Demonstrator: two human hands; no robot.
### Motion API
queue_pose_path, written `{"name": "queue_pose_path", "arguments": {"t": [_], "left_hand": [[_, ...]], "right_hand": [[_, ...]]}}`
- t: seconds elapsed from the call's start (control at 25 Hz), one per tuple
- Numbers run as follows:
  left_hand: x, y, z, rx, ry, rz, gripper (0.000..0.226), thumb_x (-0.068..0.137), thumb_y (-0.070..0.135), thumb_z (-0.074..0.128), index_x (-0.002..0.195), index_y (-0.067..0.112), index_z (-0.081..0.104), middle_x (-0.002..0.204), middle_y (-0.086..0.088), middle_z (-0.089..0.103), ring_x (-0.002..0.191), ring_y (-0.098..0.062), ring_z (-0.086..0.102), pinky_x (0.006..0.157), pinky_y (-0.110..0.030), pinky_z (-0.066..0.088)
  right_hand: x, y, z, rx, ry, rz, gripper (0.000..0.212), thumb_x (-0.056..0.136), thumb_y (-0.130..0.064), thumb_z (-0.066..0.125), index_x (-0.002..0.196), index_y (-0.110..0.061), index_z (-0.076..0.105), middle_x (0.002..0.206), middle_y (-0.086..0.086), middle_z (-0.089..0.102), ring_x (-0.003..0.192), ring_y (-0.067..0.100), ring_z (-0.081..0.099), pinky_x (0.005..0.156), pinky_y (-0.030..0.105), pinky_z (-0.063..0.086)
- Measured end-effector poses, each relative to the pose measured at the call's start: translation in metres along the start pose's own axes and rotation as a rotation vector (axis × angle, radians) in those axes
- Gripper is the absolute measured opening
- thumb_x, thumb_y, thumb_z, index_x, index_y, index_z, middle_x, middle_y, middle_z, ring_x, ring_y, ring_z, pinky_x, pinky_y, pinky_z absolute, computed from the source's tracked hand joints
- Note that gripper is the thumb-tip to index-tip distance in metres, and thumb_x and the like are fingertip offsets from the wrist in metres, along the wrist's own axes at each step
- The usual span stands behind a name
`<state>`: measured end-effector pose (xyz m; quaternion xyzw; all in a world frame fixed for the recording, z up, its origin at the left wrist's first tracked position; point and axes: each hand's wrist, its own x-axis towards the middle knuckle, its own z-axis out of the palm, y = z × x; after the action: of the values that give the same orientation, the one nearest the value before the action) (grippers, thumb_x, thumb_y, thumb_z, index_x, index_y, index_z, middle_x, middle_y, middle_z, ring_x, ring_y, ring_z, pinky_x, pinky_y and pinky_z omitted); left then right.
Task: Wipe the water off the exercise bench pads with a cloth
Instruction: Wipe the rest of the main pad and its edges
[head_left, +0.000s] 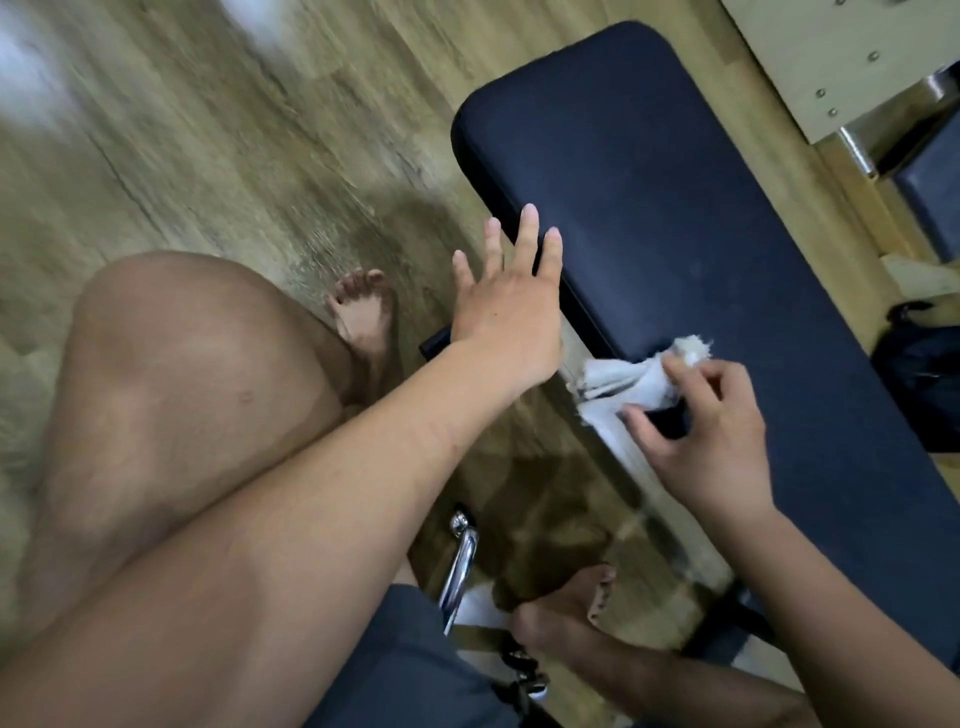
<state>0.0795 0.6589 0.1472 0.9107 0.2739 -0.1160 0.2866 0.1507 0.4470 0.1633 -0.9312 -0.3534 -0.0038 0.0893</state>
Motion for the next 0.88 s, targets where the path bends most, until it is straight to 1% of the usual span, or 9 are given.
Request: {"name": "queue_pose_path", "arguments": {"t": [0.08, 0.24, 0.36, 0.44, 0.56, 0.64, 0.72, 0.8, 0.88], "left_hand": [[0.000, -0.004, -0.006, -0.002, -0.025, 0.007, 0.087, 0.094, 0.019, 0.053, 0.157, 0.021, -0.007, 0.163, -0.002, -0.024, 0.149, -0.038, -0.018, 0.120, -0.061, 0.002], [-0.005, -0.010, -0.023, -0.034, -0.084, 0.056, 0.081, 0.096, 0.022, 0.053, 0.158, 0.022, 0.000, 0.164, -0.003, -0.020, 0.149, -0.039, -0.018, 0.120, -0.061, 0.001], [-0.013, -0.016, -0.035, -0.009, -0.136, 0.085, 0.072, 0.095, 0.027, 0.053, 0.155, 0.015, 0.016, 0.166, -0.008, -0.005, 0.151, -0.037, -0.011, 0.120, -0.060, 0.006], [-0.014, -0.022, -0.041, -0.003, -0.172, 0.046, 0.069, 0.095, 0.030, 0.050, 0.153, 0.009, 0.019, 0.165, -0.012, 0.003, 0.151, -0.036, -0.005, 0.120, -0.059, 0.010], [-0.014, -0.024, -0.048, -0.018, -0.170, -0.070, 0.079, 0.096, 0.027, 0.048, 0.154, 0.002, 0.002, 0.164, -0.018, -0.003, 0.150, -0.040, -0.007, 0.120, -0.059, 0.011], [-0.008, -0.024, -0.054, -0.036, -0.132, -0.120, 0.081, 0.096, 0.028, 0.049, 0.153, -0.001, 0.001, 0.164, -0.020, -0.003, 0.150, -0.041, -0.006, 0.119, -0.059, 0.012], [-0.003, -0.022, -0.062, -0.085, -0.172, -0.153, 0.081, 0.096, 0.030, 0.050, 0.153, -0.001, 0.002, 0.164, -0.021, -0.001, 0.150, -0.041, -0.006, 0.119, -0.060, 0.013], [0.002, -0.018, -0.066, -0.104, -0.203, -0.172, 0.082, 0.097, 0.032, 0.050, 0.154, 0.001, 0.000, 0.163, -0.021, -0.002, 0.150, -0.043, -0.008, 0.118, -0.061, 0.011], [0.005, -0.009, -0.070, -0.106, -0.196, -0.142, 0.081, 0.097, 0.031, 0.050, 0.154, 0.001, 0.000, 0.163, -0.023, -0.005, 0.149, -0.043, -0.011, 0.119, -0.062, 0.009]], "right_hand": [[0.013, -0.014, 0.008, -0.026, -0.003, -0.063, 0.057, 0.074, -0.037, 0.078, 0.121, -0.011, 0.061, 0.104, 0.009, 0.047, 0.084, 0.018, 0.048, 0.065, 0.030, 0.047], [0.038, -0.016, 0.017, -0.104, -0.027, -0.326, 0.043, 0.077, -0.022, 0.079, 0.112, -0.004, 0.063, 0.099, 0.013, 0.050, 0.081, 0.026, 0.051, 0.055, 0.031, 0.048], [0.068, -0.033, 0.021, -0.076, 0.008, -0.477, 0.034, 0.077, -0.020, 0.079, 0.103, -0.002, 0.066, 0.093, 0.014, 0.053, 0.078, 0.027, 0.051, 0.051, 0.032, 0.046], [0.107, -0.065, 0.031, -0.028, 0.032, -0.478, 0.033, 0.078, -0.025, 0.076, 0.101, -0.004, 0.065, 0.092, 0.014, 0.053, 0.075, 0.028, 0.052, 0.052, 0.033, 0.045], [0.170, -0.124, 0.050, 0.027, 0.039, -0.465, 0.034, 0.076, -0.029, 0.071, 0.097, -0.004, 0.061, 0.095, 0.016, 0.051, 0.077, 0.030, 0.051, 0.056, 0.038, 0.047], [0.193, -0.143, 0.058, 0.055, 0.039, -0.467, 0.034, 0.077, -0.030, 0.070, 0.097, -0.005, 0.060, 0.096, 0.014, 0.050, 0.078, 0.028, 0.051, 0.058, 0.039, 0.048], [0.189, -0.138, 0.056, 0.084, 0.054, -0.456, 0.035, 0.079, -0.034, 0.071, 0.101, -0.008, 0.061, 0.096, 0.012, 0.049, 0.076, 0.025, 0.050, 0.056, 0.035, 0.045], [0.166, -0.119, 0.044, 0.118, 0.047, -0.394, 0.035, 0.080, -0.035, 0.068, 0.102, -0.009, 0.063, 0.094, 0.010, 0.050, 0.073, 0.023, 0.050, 0.055, 0.030, 0.040], [0.139, -0.096, 0.028, 0.096, -0.006, -0.350, 0.035, 0.078, -0.036, 0.058, 0.096, -0.007, 0.065, 0.087, 0.009, 0.052, 0.067, 0.023, 0.049, 0.054, 0.028, 0.037]]}}
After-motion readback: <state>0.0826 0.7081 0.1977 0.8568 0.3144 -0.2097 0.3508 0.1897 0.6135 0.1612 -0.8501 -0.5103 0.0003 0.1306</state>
